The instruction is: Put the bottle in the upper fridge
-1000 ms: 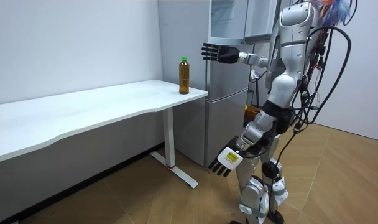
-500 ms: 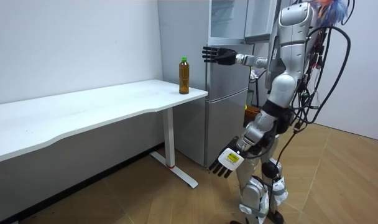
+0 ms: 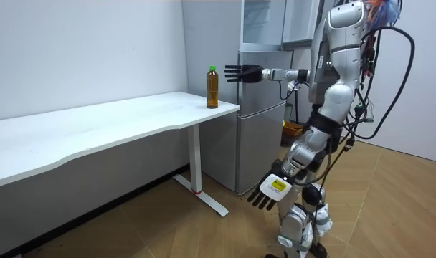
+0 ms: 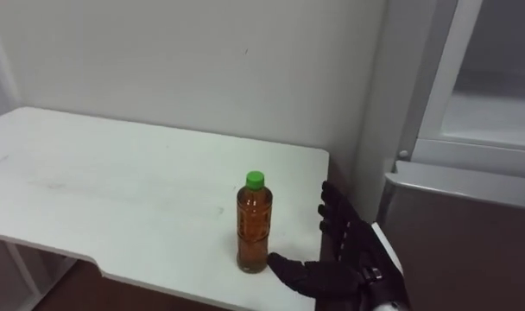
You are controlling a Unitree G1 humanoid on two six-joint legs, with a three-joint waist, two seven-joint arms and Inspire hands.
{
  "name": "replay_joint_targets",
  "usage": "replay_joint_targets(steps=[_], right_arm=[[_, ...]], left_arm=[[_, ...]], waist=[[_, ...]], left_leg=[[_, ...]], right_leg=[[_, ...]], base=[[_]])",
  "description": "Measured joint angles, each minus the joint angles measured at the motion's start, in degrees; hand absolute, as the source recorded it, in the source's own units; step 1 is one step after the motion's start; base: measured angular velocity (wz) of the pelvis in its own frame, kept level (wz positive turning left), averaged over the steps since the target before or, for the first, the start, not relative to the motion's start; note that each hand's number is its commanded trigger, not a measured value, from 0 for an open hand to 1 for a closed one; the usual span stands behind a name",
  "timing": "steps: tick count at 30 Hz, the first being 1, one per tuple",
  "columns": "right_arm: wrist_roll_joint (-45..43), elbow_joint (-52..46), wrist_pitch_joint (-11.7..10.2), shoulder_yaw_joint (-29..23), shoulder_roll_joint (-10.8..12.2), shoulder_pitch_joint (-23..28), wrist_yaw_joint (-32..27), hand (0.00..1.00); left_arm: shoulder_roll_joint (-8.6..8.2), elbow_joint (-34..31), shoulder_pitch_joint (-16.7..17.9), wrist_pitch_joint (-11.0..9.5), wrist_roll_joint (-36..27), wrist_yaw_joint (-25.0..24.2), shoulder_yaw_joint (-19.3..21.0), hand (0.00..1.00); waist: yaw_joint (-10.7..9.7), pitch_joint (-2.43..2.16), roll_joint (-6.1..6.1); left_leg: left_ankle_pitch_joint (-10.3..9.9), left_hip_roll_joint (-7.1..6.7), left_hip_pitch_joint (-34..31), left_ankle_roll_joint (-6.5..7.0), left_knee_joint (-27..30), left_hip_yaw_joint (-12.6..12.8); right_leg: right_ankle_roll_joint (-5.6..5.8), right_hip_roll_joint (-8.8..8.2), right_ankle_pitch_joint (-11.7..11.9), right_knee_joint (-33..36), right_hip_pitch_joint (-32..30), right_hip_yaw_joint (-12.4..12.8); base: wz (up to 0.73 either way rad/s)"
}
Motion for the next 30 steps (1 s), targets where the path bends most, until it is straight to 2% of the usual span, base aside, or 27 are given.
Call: replay_joint_targets(steps=[5, 9, 11, 17, 23, 26, 30], right_arm=[[0.11, 2.56, 0.03, 0.41, -0.01, -0.69, -0.56, 0.0], [0.09, 3.12, 0.65, 1.35, -0.01, -1.13, -0.76, 0.0], [0.1, 3.79, 0.65, 1.55, -0.01, -1.9, -0.91, 0.0], [0.0, 5.68, 0.65, 2.03, -0.01, -4.4, -1.78, 0.0], [-1.48, 7.66, 0.71, 2.06, 0.08, -5.65, -2.62, 0.0], [-1.93, 8.4, 0.72, 2.06, 0.11, -7.88, -3.42, 0.0], [-2.44, 10.55, 0.71, 2.02, 0.12, -9.87, -3.71, 0.0]], left_arm=[[0.35, -0.9, 0.02, 0.24, -0.01, 0.01, -0.17, 0.0], [1.16, -1.5, 0.01, 0.99, 0.01, 0.01, -0.23, 0.0], [1.2, -1.6, 0.01, 0.99, 0.0, 0.0, -0.23, 0.0], [1.27, -2.07, 0.04, 1.08, 0.01, 0.0, -0.23, 0.0], [1.24, -2.59, -0.16, 1.95, 0.04, 0.0, -0.24, 0.0], [1.09, -2.67, -0.51, 2.23, 0.06, 0.0, -0.32, 0.0], [0.77, -2.67, -1.0, 2.46, 0.9, 0.0, -0.23, 0.0]], waist=[[0.08, 0.08, -0.3], [0.36, -0.04, -0.88], [0.54, 0.11, -0.83], [1.42, 0.13, -0.85], [1.67, 0.16, -0.76], [1.79, 0.33, -0.38], [2.57, 0.31, -0.15]], left_leg=[[0.46, -0.55, -1.17, 0.37, 0.03, -0.81], [0.58, -0.65, -1.85, 0.46, 0.12, -0.89], [0.59, -0.6, -1.89, 0.46, 0.12, -0.91], [0.68, -0.58, -2.02, 0.4, 0.18, -1.14], [0.97, -0.68, -2.86, 0.32, 0.37, -2.06], [1.35, -0.66, -3.63, 0.29, 0.35, -2.2], [1.47, -0.69, -3.99, 0.25, 0.36, -2.41]], right_leg=[[0.0, -0.47, 0.0, 0.12, -0.86, -1.04], [0.0, -0.57, 0.01, 0.39, -1.67, -1.11], [0.0, -0.6, 0.01, 0.76, -1.75, -1.16], [0.0, -0.59, 0.0, 0.78, -1.79, -1.47], [0.0, -0.64, 0.0, 0.81, -2.04, -2.93], [-0.09, -0.65, 0.06, 0.96, -2.9, -3.24], [-0.09, -0.67, 0.06, 1.02, -3.2, -3.42]], base=[[0.11], [0.01], [0.0], [0.01], [0.08], [0.02], [0.02]])
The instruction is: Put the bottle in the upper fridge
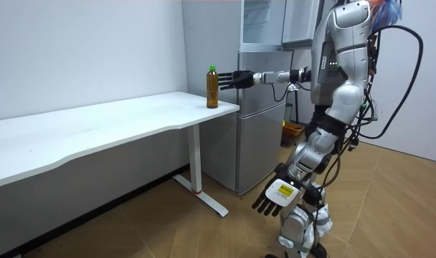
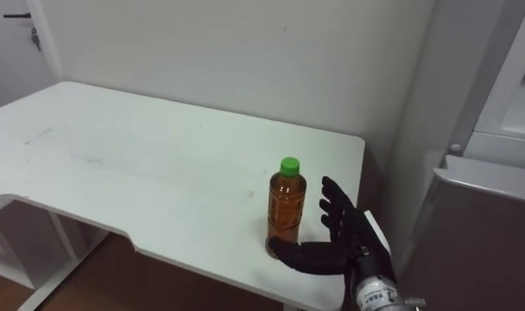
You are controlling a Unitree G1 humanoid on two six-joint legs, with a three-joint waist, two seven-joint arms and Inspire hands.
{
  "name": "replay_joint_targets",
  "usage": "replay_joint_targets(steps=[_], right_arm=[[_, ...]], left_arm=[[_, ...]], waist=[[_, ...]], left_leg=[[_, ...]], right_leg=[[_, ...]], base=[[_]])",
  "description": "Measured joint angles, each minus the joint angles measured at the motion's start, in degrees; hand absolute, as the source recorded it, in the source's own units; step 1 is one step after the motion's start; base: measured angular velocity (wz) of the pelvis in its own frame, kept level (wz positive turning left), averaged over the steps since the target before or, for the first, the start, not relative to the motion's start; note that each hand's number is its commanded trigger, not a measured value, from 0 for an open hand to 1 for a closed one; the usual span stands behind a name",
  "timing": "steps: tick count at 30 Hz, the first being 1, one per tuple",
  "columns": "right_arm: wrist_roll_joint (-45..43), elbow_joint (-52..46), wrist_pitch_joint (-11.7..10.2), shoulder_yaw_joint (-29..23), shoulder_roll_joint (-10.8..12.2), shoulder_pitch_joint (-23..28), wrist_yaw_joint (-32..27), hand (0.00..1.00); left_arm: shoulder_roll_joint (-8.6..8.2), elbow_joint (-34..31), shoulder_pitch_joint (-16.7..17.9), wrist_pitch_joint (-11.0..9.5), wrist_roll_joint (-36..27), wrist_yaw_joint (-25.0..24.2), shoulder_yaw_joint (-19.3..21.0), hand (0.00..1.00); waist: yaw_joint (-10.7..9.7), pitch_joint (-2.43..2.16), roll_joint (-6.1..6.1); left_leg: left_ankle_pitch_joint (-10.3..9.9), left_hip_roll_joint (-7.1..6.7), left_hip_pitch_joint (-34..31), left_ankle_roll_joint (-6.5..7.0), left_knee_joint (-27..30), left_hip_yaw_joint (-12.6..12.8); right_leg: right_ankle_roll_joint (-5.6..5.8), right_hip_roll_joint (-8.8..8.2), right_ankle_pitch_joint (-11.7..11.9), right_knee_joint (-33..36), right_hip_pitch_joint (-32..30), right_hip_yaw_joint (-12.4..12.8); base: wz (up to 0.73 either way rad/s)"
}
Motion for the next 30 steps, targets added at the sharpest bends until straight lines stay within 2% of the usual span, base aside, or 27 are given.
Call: replay_joint_targets(steps=[6, 14, 18, 21, 26, 30], right_arm=[[1.47, 1.45, 0.03, 0.03, 0.02, -1.71, -0.46, 0.0], [5.15, 6.54, 0.07, -0.11, -0.06, -3.55, -0.99, 0.0], [7.47, 11.65, 0.07, -0.14, -0.09, -5.72, -1.07, 0.0], [7.37, 14.32, 0.06, -0.13, -0.13, -7.68, -0.96, 0.0], [8.13, 16.3, 0.07, 0.04, -0.15, -7.92, -1.0, 0.0], [12.74, 17.47, 0.07, 0.03, -0.15, -8.22, -1.64, 0.0]], left_arm=[[-0.14, -0.59, -0.17, 0.93, 0.23, 0.0, -0.09, 0.0], [-0.17, -0.89, -0.16, 0.97, 0.22, 0.0, -0.3, 0.0], [-0.17, -1.23, -0.19, 0.92, 0.15, 0.0, -1.02, 0.0], [-0.17, -1.47, -0.23, 0.93, 0.14, 0.0, -1.25, 0.0], [-0.17, -1.67, -0.23, 0.96, 0.06, 0.0, -1.53, 0.0], [-0.13, -1.73, -0.24, 0.99, 0.06, 0.0, -1.87, 0.0]], waist=[[0.7, 0.01, 0.03], [0.6, 0.04, 0.03], [0.63, 0.39, 0.5], [0.6, 0.47, 0.65], [0.75, 0.48, 0.66], [0.84, 0.44, 0.63]], left_leg=[[0.46, -0.59, -0.33, 0.19, -0.07, -1.1], [0.7, -1.27, -0.82, 0.57, 0.01, -2.22], [1.0, -1.53, -0.99, 0.55, -0.06, -3.06], [1.38, -1.56, -1.67, 0.55, -0.05, -3.15], [1.54, -1.8, -1.83, 0.67, -0.06, -3.21], [1.55, -1.89, -1.87, 0.68, -0.42, -3.32]], right_leg=[[0.01, -0.38, -0.01, -0.02, -0.16, -1.04], [0.07, -0.81, -0.01, -0.01, -0.01, -1.91], [0.15, -0.89, -0.06, -0.01, 0.12, -2.46], [0.12, -0.86, -0.08, -0.16, -0.46, -2.46], [0.31, -1.05, -0.23, -0.31, -0.6, -2.59], [0.43, -1.12, -0.31, -0.3, -0.73, -2.81]], base=[[0.1], [0.07], [0.09], [0.05], [0.04], [0.01]])
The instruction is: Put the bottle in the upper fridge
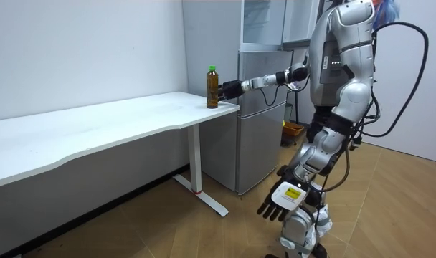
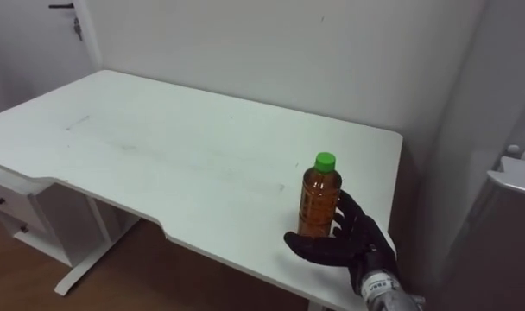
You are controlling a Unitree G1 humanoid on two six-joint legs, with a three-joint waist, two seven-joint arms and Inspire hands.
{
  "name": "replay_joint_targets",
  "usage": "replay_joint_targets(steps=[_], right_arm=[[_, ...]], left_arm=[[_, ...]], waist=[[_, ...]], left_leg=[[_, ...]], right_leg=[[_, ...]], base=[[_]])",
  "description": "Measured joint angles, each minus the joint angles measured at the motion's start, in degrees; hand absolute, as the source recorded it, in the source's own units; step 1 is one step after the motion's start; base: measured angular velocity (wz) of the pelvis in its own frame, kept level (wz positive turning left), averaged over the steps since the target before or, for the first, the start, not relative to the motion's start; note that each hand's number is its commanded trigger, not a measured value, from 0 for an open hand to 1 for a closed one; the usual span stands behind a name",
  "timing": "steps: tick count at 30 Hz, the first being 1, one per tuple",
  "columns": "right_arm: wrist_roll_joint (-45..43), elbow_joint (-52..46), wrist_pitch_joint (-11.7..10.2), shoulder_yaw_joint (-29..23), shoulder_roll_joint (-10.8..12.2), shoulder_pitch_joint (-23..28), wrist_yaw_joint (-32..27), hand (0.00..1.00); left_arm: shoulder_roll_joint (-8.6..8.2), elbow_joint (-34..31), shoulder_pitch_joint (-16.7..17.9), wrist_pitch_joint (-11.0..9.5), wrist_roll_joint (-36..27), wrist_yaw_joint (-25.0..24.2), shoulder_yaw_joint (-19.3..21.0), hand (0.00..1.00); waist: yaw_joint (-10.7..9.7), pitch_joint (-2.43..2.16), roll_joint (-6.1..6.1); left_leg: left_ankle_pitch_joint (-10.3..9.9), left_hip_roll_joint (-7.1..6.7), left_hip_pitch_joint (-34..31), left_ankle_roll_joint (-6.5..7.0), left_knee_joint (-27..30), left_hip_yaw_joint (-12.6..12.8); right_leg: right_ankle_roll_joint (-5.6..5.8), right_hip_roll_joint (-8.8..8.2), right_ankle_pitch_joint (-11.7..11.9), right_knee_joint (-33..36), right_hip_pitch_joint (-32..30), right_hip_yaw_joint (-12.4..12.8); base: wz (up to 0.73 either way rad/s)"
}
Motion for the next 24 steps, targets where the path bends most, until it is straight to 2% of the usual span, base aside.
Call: replay_joint_targets(steps=[8, 24], right_arm=[[5.47, 0.07, 0.0, -0.07, 0.0, -0.35, -2.19, 0.0], [3.35, 3.07, -0.65, -0.13, -0.37, -2.46, -4.12, 0.0]], left_arm=[[0.04, -0.36, 0.01, 0.41, -0.07, 0.0, 0.01, 0.0], [0.12, 0.21, -0.08, -0.07, -1.16, 0.01, -0.06, 0.0]], waist=[[0.01, -0.03, -0.02], [1.25, -0.06, 0.01]], left_leg=[[0.0, -0.06, 0.02, 0.0, 0.04, -0.33], [0.92, 0.09, -2.41, -0.45, 0.38, -1.79]], right_leg=[[0.02, -0.05, -0.01, 0.12, 0.22, -0.58], [-0.43, 0.39, 0.26, 0.38, -1.66, -1.37]], base=[[0.01], [0.03]])
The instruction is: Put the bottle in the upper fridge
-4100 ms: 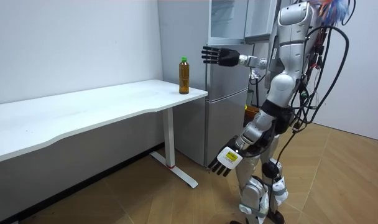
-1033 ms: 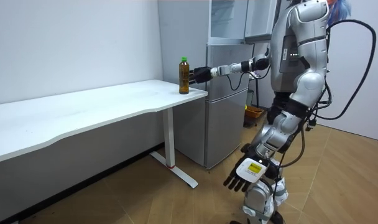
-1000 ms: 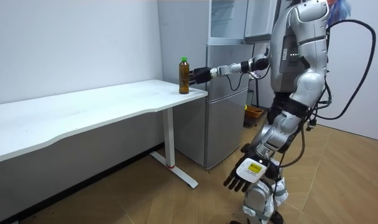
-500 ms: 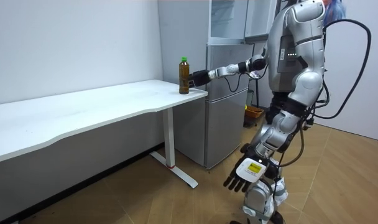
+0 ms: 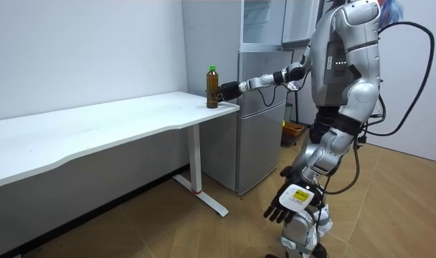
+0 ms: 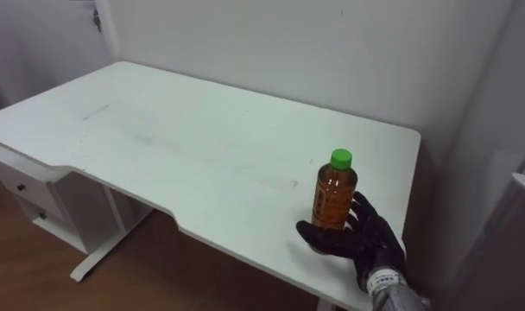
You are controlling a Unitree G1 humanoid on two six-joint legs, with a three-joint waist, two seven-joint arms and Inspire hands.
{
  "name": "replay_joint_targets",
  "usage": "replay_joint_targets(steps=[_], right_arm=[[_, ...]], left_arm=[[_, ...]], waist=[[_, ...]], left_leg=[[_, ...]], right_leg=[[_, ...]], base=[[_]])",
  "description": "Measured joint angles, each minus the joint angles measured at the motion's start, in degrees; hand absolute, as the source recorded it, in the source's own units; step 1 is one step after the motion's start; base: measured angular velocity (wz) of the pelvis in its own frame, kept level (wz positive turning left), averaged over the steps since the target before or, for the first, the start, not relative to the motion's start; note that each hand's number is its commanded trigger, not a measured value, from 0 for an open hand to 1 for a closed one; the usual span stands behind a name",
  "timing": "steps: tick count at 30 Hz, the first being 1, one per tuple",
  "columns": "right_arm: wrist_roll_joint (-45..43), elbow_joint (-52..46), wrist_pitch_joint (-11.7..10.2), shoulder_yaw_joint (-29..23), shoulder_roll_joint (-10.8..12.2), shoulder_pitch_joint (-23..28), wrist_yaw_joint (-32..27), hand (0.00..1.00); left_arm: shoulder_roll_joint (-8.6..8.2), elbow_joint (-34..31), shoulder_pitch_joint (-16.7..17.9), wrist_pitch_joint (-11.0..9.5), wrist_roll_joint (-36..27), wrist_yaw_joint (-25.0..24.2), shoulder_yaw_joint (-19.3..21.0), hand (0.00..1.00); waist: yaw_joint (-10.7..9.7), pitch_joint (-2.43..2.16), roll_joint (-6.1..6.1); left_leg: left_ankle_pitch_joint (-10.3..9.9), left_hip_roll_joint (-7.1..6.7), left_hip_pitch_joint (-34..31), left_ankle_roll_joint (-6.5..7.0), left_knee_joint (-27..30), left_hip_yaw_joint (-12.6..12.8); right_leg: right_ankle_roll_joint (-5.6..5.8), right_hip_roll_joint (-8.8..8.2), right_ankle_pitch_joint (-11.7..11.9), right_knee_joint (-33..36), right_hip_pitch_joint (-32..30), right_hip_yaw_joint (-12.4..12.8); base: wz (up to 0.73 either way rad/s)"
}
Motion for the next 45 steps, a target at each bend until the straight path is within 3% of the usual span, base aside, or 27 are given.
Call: replay_joint_targets(steps=[4, 12, 38, 45], right_arm=[[-0.33, 1.47, -1.4, 0.16, 0.0, -0.76, -1.61, 0.0], [-3.9, 4.23, -1.75, 0.13, -0.18, -3.11, -4.95, 0.0], [-5.07, 4.7, -1.94, 0.13, -0.2, -6.62, -12.73, 0.0], [-9.55, 4.37, -1.95, 0.13, -0.2, -7.17, -14.87, 0.0]], left_arm=[[0.43, 0.03, -0.34, -0.03, -1.18, 0.02, -1.23, 0.0], [0.76, 0.33, -1.01, -0.04, -3.73, 0.33, -2.65, 0.0], [0.88, 0.12, -1.41, -0.14, -5.31, 0.33, -3.55, 0.0], [1.33, 1.53, -1.93, -0.98, -6.76, 0.33, -3.16, 0.0]], waist=[[0.32, 0.1, 0.11], [1.42, 0.76, -0.05], [3.48, 0.72, -0.03], [4.86, 0.77, -0.95]], left_leg=[[0.24, 0.02, -0.44, -0.09, 0.01, -0.31], [0.47, 0.01, -1.03, -0.17, 0.06, -0.35], [0.97, -0.14, -2.65, -0.32, -0.21, -0.87], [1.33, -0.1, -3.97, -0.38, -0.1, -0.56]], right_leg=[[-0.03, -0.06, 0.02, 0.72, -0.73, 0.02], [-0.4, -0.19, -0.19, 1.18, -1.6, 0.02], [-0.68, -0.71, -0.93, 2.76, -3.58, -1.32], [-0.81, -1.04, -1.27, 3.97, -5.53, -0.98]], base=[[0.01], [-0.01], [0.01], [-0.03]])
